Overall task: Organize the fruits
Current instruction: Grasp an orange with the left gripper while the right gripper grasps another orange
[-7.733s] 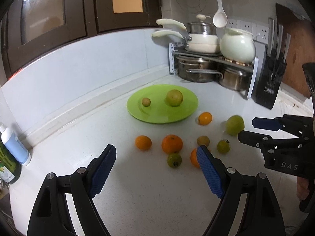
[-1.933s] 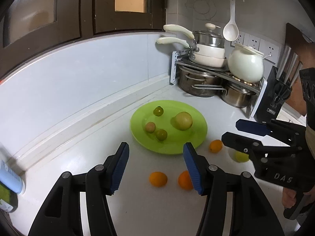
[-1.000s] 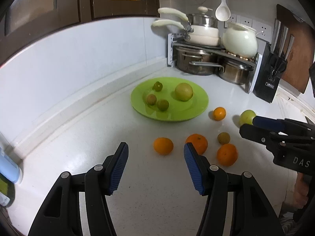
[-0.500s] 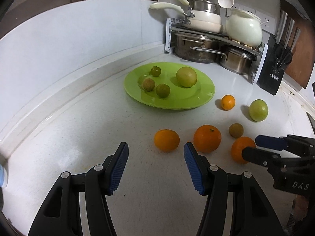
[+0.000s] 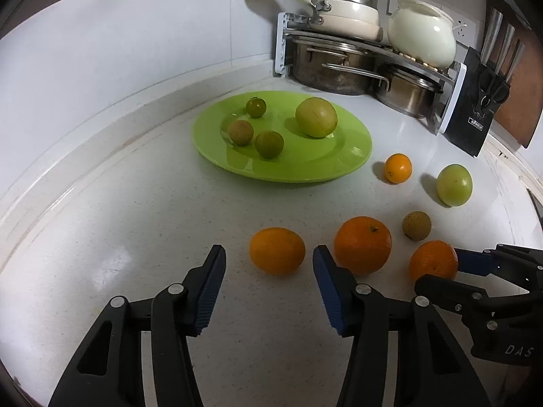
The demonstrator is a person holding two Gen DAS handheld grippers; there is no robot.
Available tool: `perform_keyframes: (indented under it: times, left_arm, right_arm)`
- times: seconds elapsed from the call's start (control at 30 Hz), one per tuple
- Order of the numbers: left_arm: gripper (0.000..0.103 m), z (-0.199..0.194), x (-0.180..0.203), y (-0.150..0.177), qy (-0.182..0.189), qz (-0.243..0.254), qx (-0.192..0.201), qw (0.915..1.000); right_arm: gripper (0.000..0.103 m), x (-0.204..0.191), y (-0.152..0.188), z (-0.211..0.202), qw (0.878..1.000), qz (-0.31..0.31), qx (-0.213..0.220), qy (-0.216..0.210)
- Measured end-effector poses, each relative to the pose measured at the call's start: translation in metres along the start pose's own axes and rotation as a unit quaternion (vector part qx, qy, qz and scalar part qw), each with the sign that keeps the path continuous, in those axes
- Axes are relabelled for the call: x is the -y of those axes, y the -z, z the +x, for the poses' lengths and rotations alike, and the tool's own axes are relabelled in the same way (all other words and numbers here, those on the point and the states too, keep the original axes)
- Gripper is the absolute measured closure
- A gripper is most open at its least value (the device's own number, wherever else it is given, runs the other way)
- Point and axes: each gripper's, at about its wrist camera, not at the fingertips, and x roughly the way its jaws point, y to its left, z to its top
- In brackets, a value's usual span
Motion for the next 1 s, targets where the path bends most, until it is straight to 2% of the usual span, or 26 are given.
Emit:
perform_keyframes:
  times: [0.17,0.27,0.4,0.53,1.0]
  left_arm:
    - [0.056,0.003,0.002,-0.001,0.003,0.0,-0.002,1.0]
    - [0.061,0.007,0.003,-0.002,0.004,0.002,-0.008,1.0]
    - [0.066,0.011,0.003,-0.002,0.008,-0.001,-0.012,0.9999]
    - [0.067,0.011,0.004,-0.002,0.005,0.005,-0.011,0.9999]
    - [0.067,-0.009,0.01,0.001,0.005,-0.002,-0.004,1.0]
  right_arm:
    - [0.052,-0.001,0.0,0.003,1.0,-0.001,0.0,0.0]
    - [0.053,-0.001,0.0,0.003,1.0,-0.002,0.002,-0.001]
    - [0.057,-0.004,0.0,0.005,1.0,-0.01,0.004,-0.001]
    - [0.063,-0.005,-0.001,0.007,1.0,-0.012,0.004,-0.01]
    - [0.063,-0.003,-0.004,-0.003,0.999,-0.023,0.025,-0.014]
